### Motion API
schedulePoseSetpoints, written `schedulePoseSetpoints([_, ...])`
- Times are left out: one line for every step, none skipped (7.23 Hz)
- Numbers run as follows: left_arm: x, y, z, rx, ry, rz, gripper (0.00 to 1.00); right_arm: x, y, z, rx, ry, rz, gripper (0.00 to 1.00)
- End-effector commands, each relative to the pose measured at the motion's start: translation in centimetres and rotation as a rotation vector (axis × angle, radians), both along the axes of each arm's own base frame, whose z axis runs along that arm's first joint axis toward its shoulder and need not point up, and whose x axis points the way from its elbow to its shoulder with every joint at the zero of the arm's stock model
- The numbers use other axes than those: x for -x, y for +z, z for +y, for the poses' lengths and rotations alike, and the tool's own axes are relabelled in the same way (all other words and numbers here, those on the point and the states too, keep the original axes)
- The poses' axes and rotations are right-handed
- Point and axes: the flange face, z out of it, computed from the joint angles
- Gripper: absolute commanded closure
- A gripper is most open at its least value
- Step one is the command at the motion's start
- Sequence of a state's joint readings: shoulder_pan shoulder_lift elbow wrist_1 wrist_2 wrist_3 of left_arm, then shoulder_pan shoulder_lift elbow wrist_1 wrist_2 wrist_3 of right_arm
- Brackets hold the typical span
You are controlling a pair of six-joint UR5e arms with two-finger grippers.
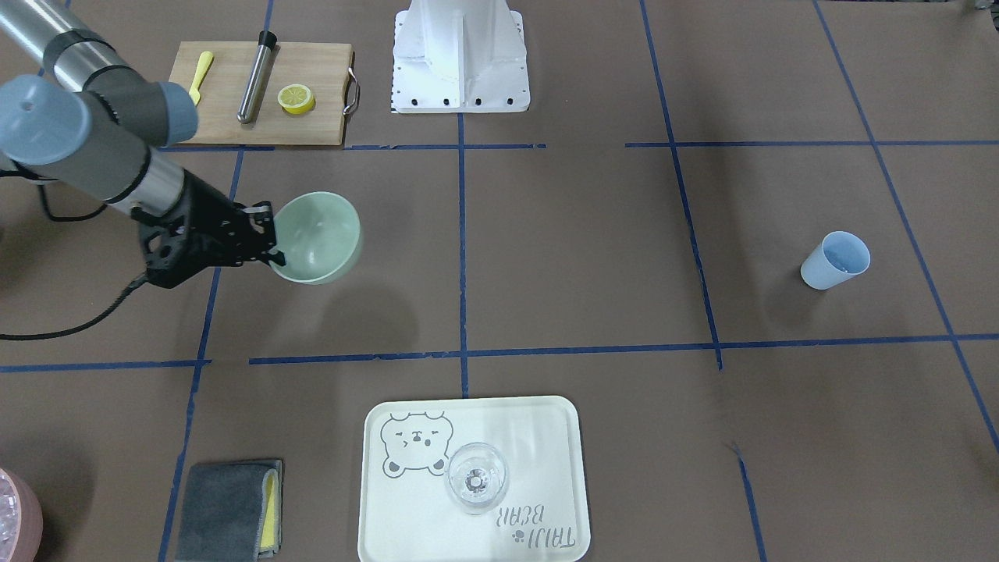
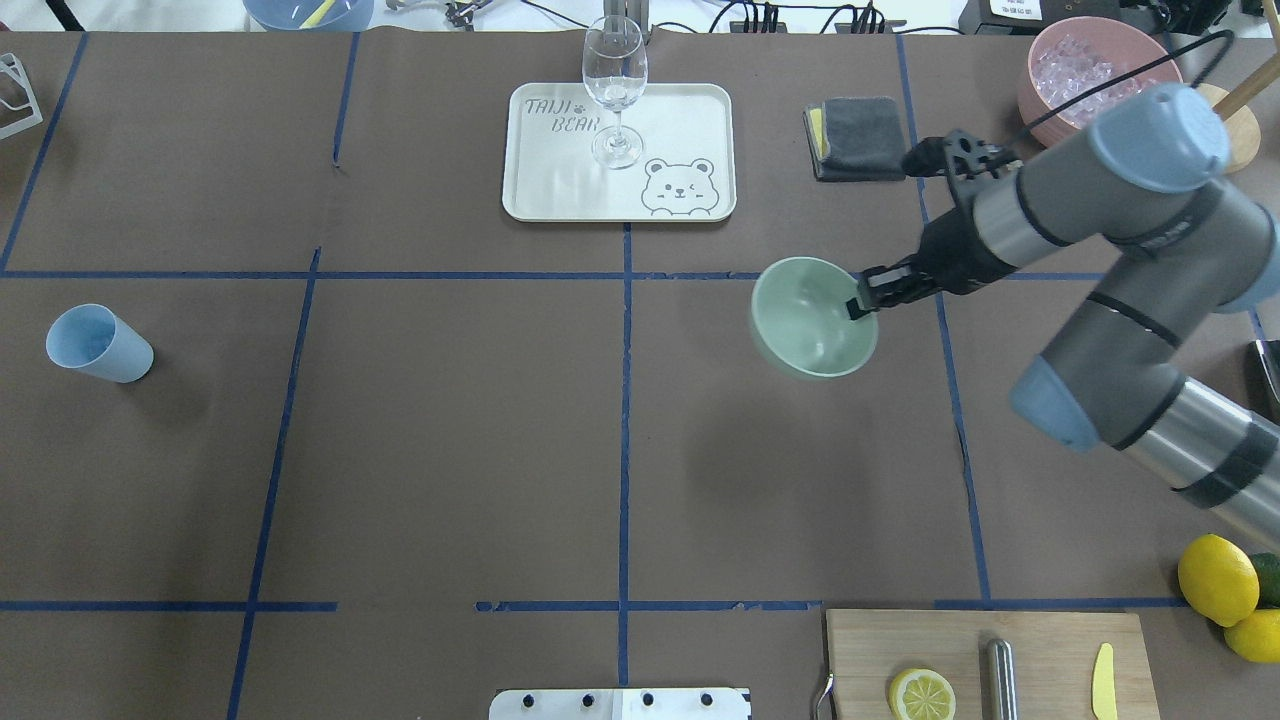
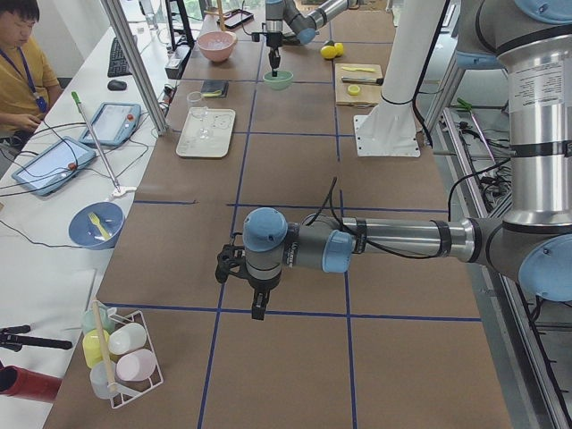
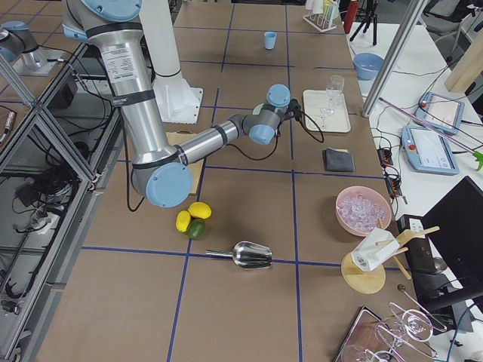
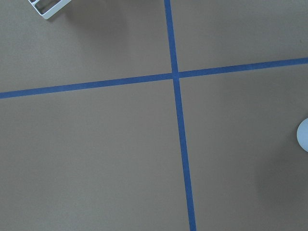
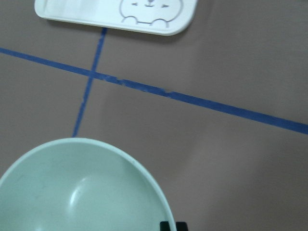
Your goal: Pour ice into bowl
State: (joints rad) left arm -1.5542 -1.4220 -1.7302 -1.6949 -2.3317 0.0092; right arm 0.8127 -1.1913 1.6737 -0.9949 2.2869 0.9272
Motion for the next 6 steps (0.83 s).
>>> schedulePoseSetpoints([0.0, 0.0, 0.0, 0.001, 0.0, 0.001, 0.0, 11.1, -11.6, 2.9, 0.062, 0.071, 0.066, 1.0])
schedulePoseSetpoints([0.0, 0.0, 0.0, 0.003, 0.0, 0.001, 0.0, 15.2, -16.1, 4.2, 0.066, 0.112, 0.109, 1.0])
schedulePoseSetpoints([0.0, 0.0, 0.0, 0.004, 0.0, 0.001, 0.0, 20.6, -19.4, 4.7, 0.12, 0.141, 0.129, 1.0])
schedulePoseSetpoints([-0.1, 0.1, 0.0, 0.006, 0.002, 0.001, 0.0, 26.8, -22.9, 4.2, 0.161, 0.156, 0.169, 1.0])
schedulePoseSetpoints([-0.1, 0.1, 0.0, 0.007, 0.002, 0.001, 0.0, 31.1, -23.4, 4.8, 0.172, 0.167, 0.222, 1.0])
schedulePoseSetpoints([-0.1, 0.2, 0.1, 0.009, 0.002, 0.001, 0.0, 32.8, -22.8, 6.2, 0.172, 0.165, 0.245, 1.0])
